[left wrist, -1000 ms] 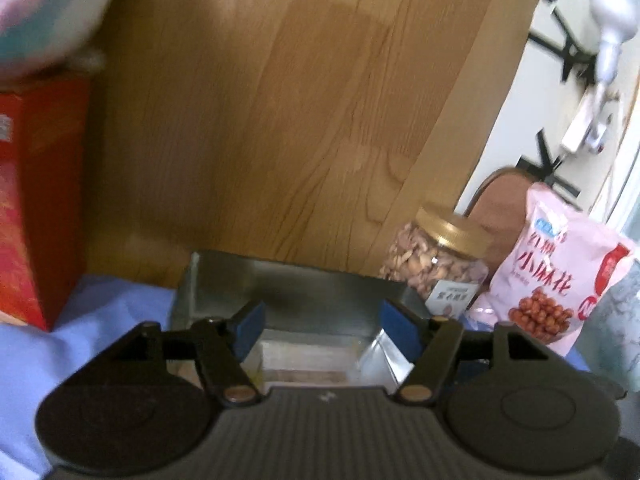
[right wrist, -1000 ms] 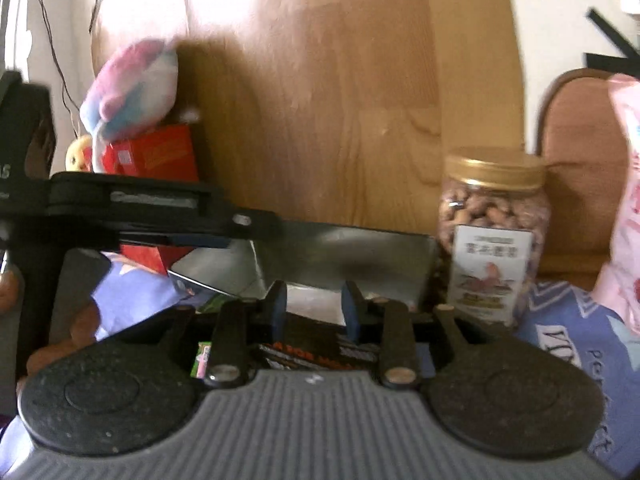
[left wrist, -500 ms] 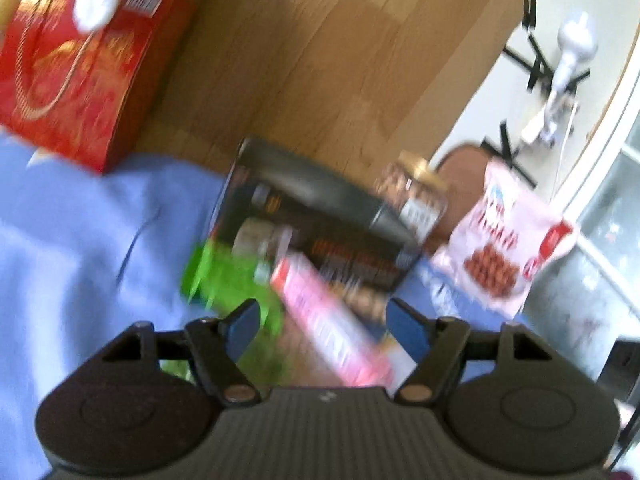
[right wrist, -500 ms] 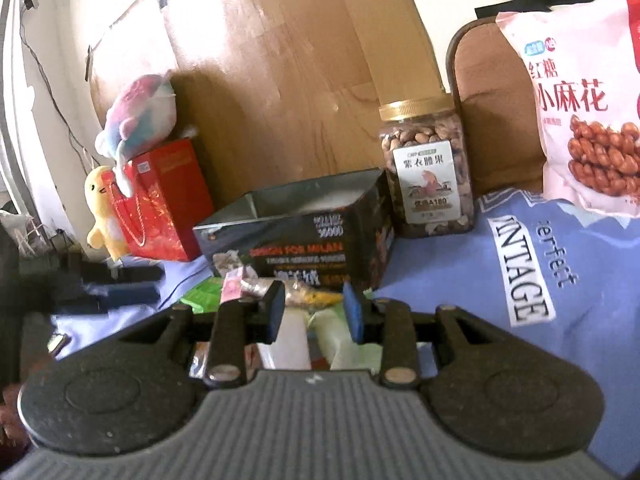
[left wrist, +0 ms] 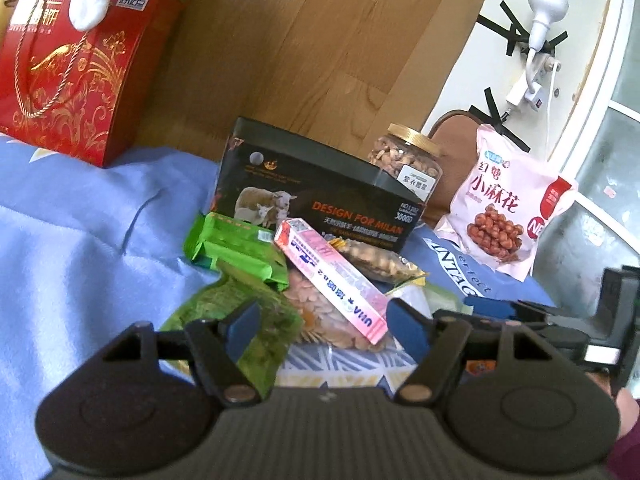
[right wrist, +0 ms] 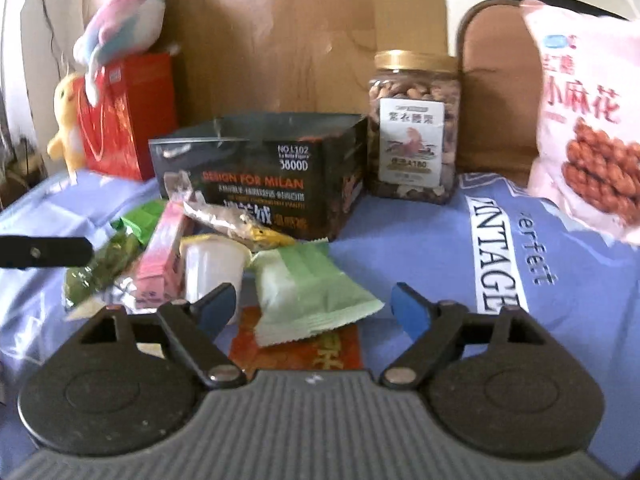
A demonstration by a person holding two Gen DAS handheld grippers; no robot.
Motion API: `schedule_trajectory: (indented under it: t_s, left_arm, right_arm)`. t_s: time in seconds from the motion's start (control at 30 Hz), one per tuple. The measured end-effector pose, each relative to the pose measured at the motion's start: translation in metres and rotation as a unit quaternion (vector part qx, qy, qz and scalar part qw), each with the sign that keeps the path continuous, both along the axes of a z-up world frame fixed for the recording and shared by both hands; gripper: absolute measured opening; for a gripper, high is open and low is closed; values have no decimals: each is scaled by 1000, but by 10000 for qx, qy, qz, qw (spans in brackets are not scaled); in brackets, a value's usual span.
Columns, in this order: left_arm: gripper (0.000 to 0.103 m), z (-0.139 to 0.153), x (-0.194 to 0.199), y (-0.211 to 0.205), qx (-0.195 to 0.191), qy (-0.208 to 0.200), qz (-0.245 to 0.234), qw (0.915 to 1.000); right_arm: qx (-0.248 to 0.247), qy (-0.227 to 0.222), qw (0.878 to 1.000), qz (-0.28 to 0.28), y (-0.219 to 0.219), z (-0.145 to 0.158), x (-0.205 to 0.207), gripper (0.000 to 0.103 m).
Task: Organize snacks
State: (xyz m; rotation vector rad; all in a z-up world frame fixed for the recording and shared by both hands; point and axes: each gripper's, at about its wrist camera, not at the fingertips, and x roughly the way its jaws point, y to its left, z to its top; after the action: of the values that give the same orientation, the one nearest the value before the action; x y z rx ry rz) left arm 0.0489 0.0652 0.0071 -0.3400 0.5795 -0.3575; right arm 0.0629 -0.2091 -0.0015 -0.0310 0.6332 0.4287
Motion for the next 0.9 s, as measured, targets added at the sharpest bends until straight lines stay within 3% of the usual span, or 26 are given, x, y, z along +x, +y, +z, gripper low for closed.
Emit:
schedule_trajectory:
  t_s: [0.03,0.1,0.17,0.27,0.37,0.53,0.63,0.73,0.83,0.9]
  left_arm:
    - [72,-1,1,0,-14,16,10,10000]
    - [74,-1,1,2,-41,33,28,10000]
    - [75,-1,1,2,-59,30,48,10000]
    - [76,-1,1,2,-60,39,47,10000]
    - [75,-1,0,2,-61,39,62,10000]
    - [75,-1,0,4,-127,47,57,9999]
    - [76,-1,0,5,-209,72,36,9997]
    - [76,-1,0,9,-314,105,59,9994]
    - [76,0,-5,20,-510,125,186,9984]
    - [76,0,-10,30,-635,137,301,9974]
  right_arm:
    - [-67,89,9999,85,1,-2,4,68]
    - [-166,107,9997,172,3,-4,4,67]
    - [-259,-72,9995,193,4,1,-5,49]
    - [-337,-454,9984,10,-2,12,-27,48]
    - [-241,-566,9981,-98,-15,19,-51,48]
    - [392,-480,9980,-80,-41,33,-97,48]
    - [1118,-164,9928,402,-42,45,-114,48]
    - [1780,428,9796,834,-29,41,-109,49]
    - [2069,978,9687,963,-9,30,-91,49]
    - [1968,1126,9686,1023,6,25,-81,49]
